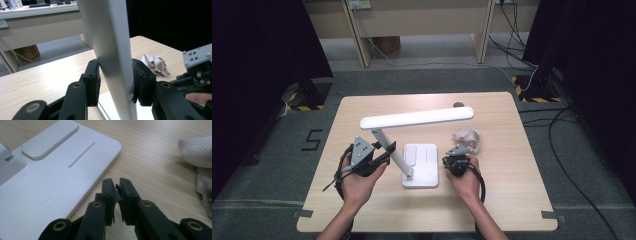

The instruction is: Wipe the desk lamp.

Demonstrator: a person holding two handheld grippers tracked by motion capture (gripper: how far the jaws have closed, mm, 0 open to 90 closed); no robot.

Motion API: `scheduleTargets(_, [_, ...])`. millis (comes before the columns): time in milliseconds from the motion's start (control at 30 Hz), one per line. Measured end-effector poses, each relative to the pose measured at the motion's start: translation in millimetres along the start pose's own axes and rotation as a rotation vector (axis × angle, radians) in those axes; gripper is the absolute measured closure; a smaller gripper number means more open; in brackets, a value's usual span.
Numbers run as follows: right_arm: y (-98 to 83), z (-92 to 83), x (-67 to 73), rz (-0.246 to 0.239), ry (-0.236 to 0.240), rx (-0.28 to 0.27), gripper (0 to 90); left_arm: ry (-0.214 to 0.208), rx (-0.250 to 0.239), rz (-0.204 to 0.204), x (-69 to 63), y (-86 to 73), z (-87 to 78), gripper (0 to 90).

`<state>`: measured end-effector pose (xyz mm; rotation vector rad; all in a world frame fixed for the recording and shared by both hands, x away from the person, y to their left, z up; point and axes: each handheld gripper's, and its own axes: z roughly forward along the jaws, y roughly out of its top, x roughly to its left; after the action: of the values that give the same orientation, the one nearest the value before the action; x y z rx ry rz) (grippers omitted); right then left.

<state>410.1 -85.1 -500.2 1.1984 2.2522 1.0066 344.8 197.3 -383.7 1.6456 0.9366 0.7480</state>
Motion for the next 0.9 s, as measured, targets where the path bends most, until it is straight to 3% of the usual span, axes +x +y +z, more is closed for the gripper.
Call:
scheduleTargets(233, [-0.6,11.4,15.8,-0.042,0.015,0.027,85.6,-0.004,-0.002,-0.003,0.6,-0.1,-0.1,60.8])
scheduleTargets(300, [-0.7,13.0,18.6,-0.053,0.0,0.028,87.0,-0.006,-0.001,-0.006,1.0,-0.1,-0.1,60.7])
scheduleTargets(633, [-1.8,13.9,19.4,-0.053,-0.007,0.036,87.8,-0.008,0.001,-0.004,0.9,0.3,0.3,60.8])
scheduleTargets(800, [-0.8,12.9,18.0,-0.046,-0.007,0.029,82.8,-0.02,0.001,-0.003,2.9,0.1,0.2,59.7])
scheduleTargets(900, [1.4,9.8,16.7,-0.054,-0.011,0.017,75.4,-0.037,0.007,0.009,5.2,-1.3,-0.2,54.3])
